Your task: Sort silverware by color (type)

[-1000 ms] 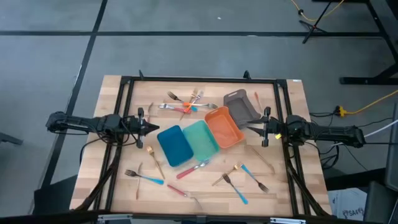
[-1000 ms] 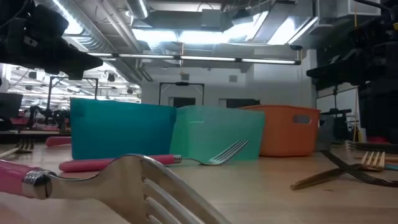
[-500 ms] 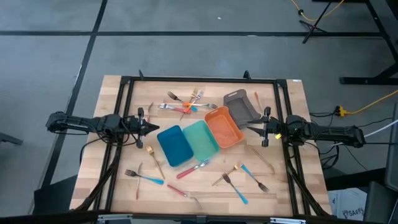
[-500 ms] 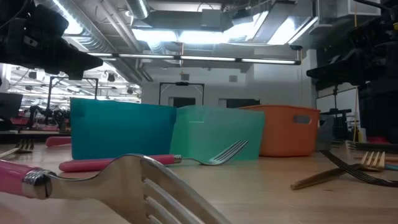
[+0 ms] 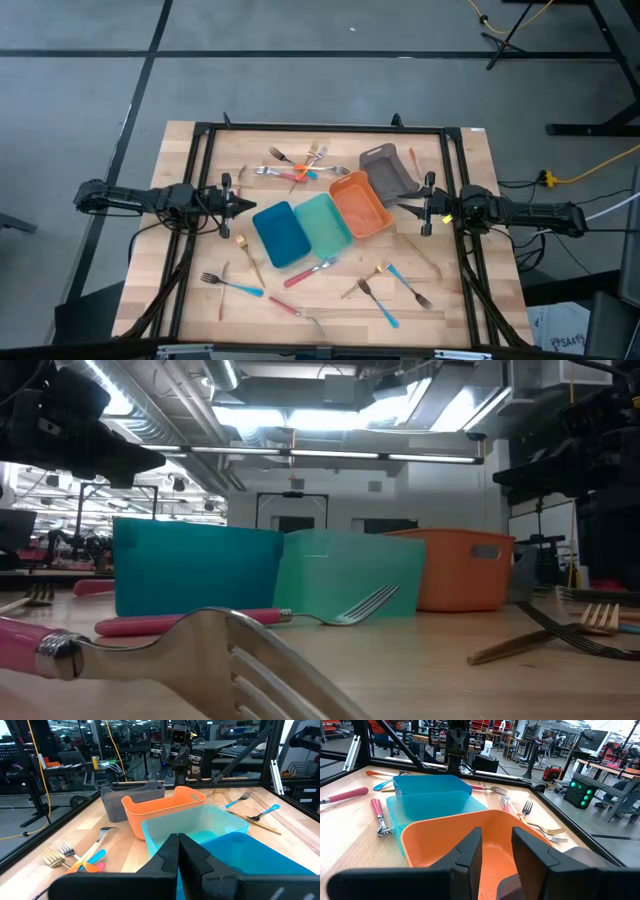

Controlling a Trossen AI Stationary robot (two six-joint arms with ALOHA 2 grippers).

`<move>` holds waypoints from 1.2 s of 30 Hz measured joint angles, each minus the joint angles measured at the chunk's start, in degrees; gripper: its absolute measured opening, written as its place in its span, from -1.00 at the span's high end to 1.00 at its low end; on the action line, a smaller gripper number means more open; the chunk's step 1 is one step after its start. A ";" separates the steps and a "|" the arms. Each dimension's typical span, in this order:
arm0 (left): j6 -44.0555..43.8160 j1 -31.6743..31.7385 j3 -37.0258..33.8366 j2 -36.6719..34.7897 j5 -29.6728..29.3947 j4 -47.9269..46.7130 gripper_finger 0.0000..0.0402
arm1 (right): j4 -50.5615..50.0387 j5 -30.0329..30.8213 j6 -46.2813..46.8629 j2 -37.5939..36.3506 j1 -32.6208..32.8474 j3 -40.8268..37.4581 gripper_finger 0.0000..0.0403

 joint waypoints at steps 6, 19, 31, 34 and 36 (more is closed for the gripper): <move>0.02 0.00 -0.02 0.01 0.02 -0.01 1.00 | 0.00 0.00 0.00 0.00 0.00 0.00 0.48; 0.09 0.01 0.00 0.00 0.00 0.01 1.00 | 0.02 0.07 0.00 0.00 0.00 0.00 0.48; 0.07 0.00 0.00 0.02 0.00 0.00 1.00 | 0.05 0.17 0.07 0.00 0.00 0.00 0.48; 0.07 0.01 0.00 0.00 0.00 -0.01 1.00 | 0.65 0.80 3.26 0.00 0.00 -0.02 0.48; 0.07 -0.01 -0.02 0.00 0.00 0.00 1.00 | 2.13 2.11 6.14 0.02 0.00 -0.02 0.48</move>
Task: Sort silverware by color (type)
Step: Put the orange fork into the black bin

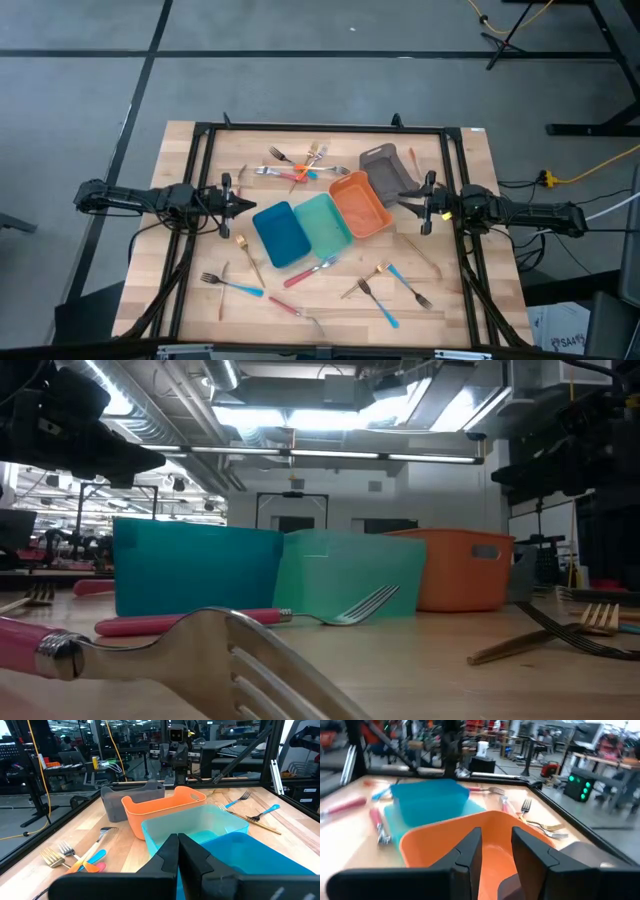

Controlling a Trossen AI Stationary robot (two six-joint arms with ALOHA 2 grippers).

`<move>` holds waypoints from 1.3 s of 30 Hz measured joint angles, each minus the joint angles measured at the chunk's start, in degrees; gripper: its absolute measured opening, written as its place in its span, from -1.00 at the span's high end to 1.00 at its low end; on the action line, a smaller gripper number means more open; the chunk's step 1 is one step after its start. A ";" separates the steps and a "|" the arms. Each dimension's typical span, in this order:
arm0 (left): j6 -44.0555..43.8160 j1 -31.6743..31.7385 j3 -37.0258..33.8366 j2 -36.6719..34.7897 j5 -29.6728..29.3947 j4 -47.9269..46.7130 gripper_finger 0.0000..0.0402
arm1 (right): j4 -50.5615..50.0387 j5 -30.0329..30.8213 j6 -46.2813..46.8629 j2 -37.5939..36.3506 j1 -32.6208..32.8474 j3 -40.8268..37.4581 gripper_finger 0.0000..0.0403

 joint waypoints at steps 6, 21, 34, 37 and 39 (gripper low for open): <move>-0.02 0.02 0.00 0.02 -0.01 -0.02 1.00 | 4.99 4.63 1.43 -0.02 0.00 0.00 0.48; 0.00 0.00 -0.01 0.02 -0.02 0.01 1.00 | 18.86 11.94 6.30 0.00 0.00 0.02 0.48; 0.00 0.02 0.00 0.01 -0.02 0.01 1.00 | 12.06 34.94 5.24 3.48 0.00 11.75 0.48; 0.02 0.01 0.00 0.01 -0.02 0.01 1.00 | 8.97 40.48 3.87 5.74 0.00 15.69 0.48; 0.02 0.02 -0.01 0.00 -0.02 0.01 1.00 | 7.67 43.95 1.93 7.58 0.00 18.47 0.48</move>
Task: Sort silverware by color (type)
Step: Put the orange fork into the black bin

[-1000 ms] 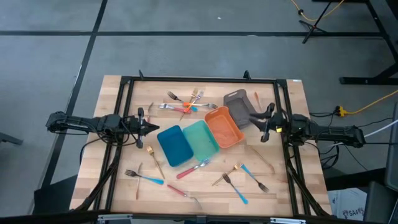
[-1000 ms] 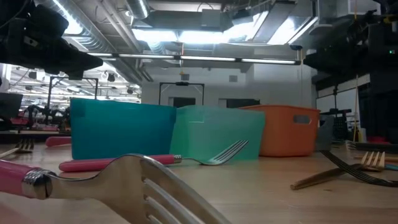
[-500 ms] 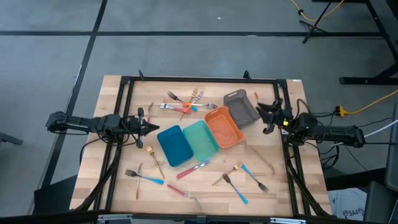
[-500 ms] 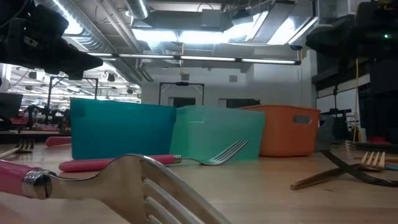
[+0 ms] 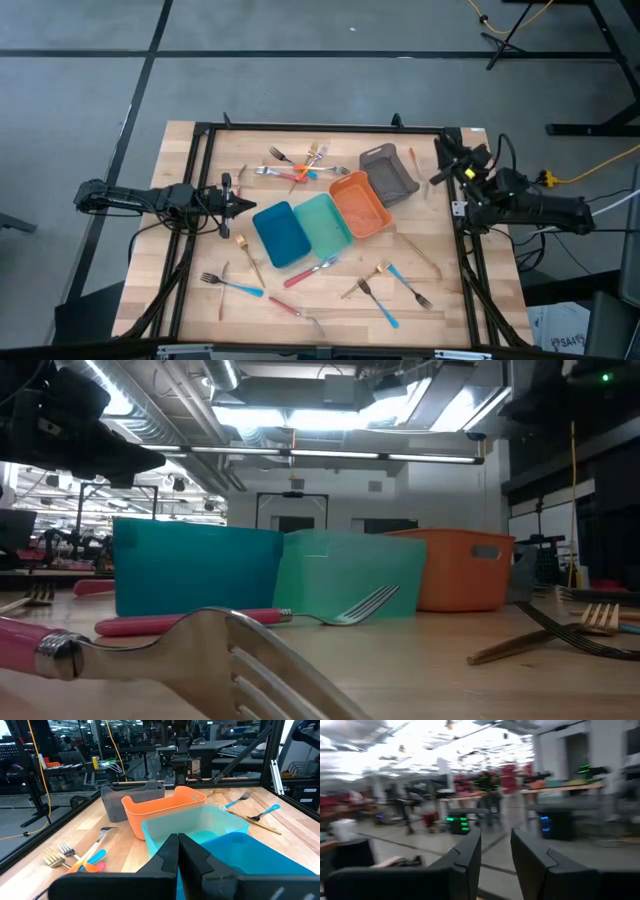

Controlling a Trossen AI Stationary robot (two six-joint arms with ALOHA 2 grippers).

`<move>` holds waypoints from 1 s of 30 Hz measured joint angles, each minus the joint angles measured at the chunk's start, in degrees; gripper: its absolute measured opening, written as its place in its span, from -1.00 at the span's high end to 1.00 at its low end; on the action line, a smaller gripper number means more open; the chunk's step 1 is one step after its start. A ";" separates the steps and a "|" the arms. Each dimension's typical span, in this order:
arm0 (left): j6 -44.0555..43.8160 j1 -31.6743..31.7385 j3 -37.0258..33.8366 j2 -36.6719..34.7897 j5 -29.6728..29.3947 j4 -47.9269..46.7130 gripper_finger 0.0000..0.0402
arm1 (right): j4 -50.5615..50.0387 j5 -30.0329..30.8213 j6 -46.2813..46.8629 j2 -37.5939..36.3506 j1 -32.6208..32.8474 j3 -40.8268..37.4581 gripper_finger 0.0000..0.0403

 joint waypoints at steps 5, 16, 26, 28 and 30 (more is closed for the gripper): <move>0.00 -0.01 0.01 0.00 -0.01 0.00 1.00 | -4.14 6.71 -1.03 4.24 0.00 7.52 0.48; 0.02 -0.02 0.02 0.00 0.00 0.00 1.00 | -15.25 13.71 -1.05 13.38 -0.02 21.56 0.48; 0.02 0.00 0.02 0.02 0.00 0.00 1.00 | -26.60 15.65 -1.05 19.85 -2.52 32.68 0.48; 0.02 0.00 0.00 0.02 -0.02 0.00 1.00 | -28.63 15.65 -1.03 20.78 -5.00 34.35 0.48; 0.02 -0.01 0.01 0.00 0.00 0.00 1.00 | -30.51 15.27 -1.01 21.68 -7.93 35.78 0.48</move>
